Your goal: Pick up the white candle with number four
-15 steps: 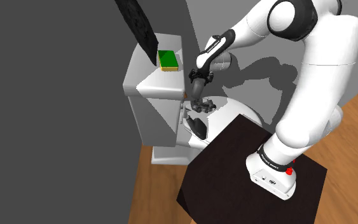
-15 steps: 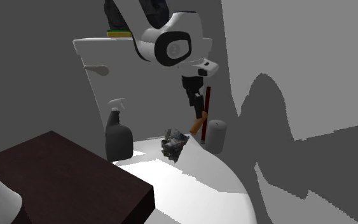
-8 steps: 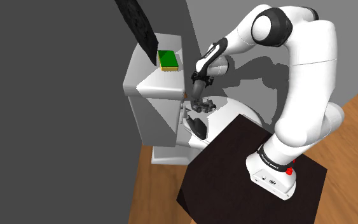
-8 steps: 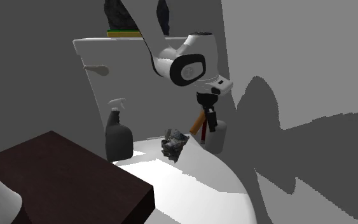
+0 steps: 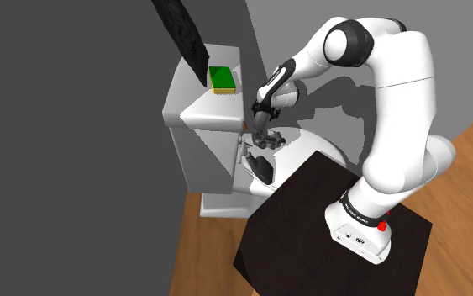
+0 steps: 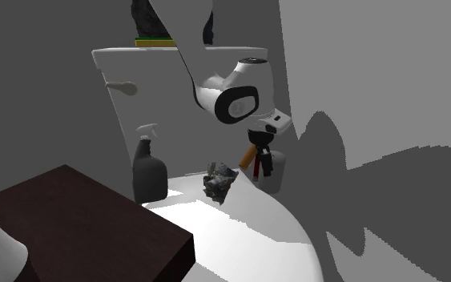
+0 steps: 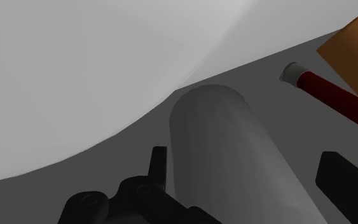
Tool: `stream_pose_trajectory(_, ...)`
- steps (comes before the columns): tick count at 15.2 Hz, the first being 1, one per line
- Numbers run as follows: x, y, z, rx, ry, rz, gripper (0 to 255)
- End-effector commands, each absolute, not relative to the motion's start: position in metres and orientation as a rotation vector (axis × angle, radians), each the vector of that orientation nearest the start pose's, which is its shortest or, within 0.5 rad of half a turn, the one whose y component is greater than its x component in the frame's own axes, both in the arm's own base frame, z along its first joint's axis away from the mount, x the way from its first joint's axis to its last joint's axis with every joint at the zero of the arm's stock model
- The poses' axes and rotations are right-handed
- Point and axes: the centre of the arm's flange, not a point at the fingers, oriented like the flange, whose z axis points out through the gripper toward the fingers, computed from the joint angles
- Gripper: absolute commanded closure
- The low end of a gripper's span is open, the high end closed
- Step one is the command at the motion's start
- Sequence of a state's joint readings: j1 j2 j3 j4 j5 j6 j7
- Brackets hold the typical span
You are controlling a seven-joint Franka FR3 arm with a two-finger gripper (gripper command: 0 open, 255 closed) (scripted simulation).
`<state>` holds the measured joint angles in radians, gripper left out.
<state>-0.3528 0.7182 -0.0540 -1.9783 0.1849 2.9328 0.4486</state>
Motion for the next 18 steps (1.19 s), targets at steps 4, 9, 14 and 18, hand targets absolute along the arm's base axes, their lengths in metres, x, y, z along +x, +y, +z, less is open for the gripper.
stream_pose_trajectory(4, 0.565, -0.255, 0.121, -2.700, 1.500, -0.371, 255)
stream_pose_trajectory(9, 0.565, -0.255, 0.121, -2.700, 1.500, -0.371, 255)
stream_pose_trajectory(14, 0.565, -0.255, 0.142, -2.700, 1.500, -0.371, 255)
stream_pose_trajectory(18, 0.565, -0.255, 0.163, -2.700, 1.500, -0.371, 255)
